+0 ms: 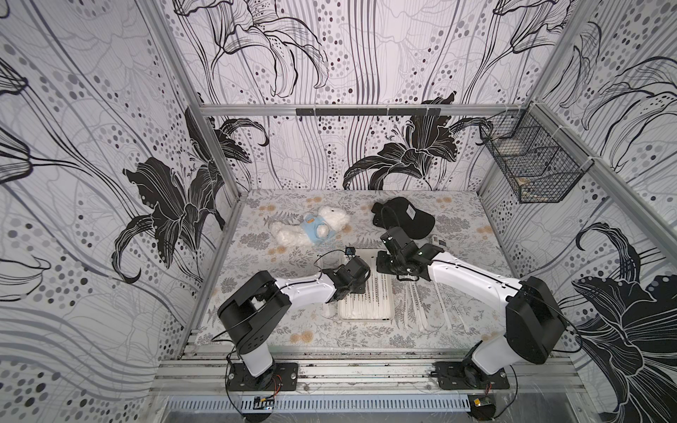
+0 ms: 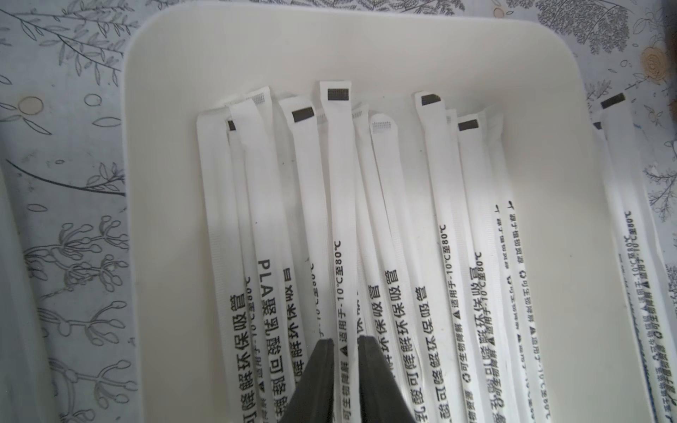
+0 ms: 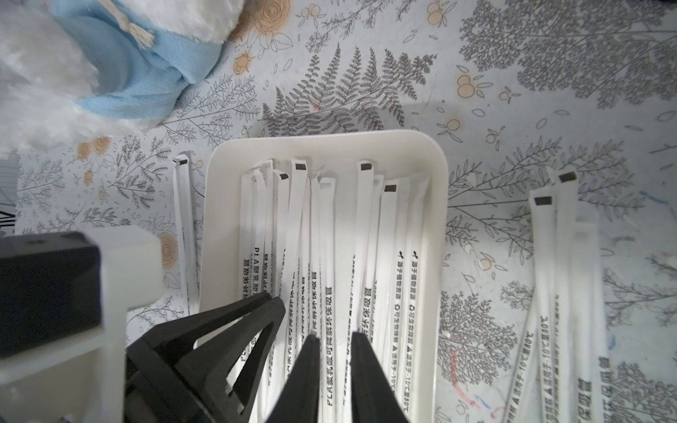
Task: Put the straws into the storage box
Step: Place the straw in the storage box, then pick up the straw from the center of the board.
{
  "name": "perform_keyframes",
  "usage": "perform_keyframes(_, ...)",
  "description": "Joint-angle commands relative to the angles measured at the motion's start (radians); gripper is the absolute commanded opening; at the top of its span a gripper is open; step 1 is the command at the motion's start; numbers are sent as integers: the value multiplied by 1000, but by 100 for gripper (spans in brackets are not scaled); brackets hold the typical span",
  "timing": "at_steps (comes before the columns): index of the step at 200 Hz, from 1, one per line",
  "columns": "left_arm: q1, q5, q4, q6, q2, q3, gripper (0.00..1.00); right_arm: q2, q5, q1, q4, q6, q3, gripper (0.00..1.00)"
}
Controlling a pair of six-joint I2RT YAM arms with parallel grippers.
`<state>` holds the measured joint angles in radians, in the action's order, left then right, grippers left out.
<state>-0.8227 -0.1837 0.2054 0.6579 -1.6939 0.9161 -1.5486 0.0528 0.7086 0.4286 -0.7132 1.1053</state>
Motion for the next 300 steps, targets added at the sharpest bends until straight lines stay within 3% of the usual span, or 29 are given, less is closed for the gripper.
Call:
perform_keyframes(1,8,-32,43,-12,73,43,24,65,9,-28,55,38,-31,18)
perform_keyframes(44,46,-113,134,-61,248,39,39,181,-28,-106,196,106,-150,17)
perform_keyframes(73,114,-197,133,-96,399,-59,56,217,-19,-113,303,130,-229,22)
perform_keyframes(90,164,-167,89,-99,468,-131,64,203,-31,-111,316,134,-250,25)
perform_keyframes(166,197,-64,-11,-31,514,-254,64,38,-24,-71,164,66,-227,26)
perform_keyframes(225,197,-34,-40,-30,488,-257,64,-25,30,-70,140,55,-218,26)
perform_keyframes(300,197,-17,-57,-31,471,-257,63,-37,9,-74,101,68,-237,16)
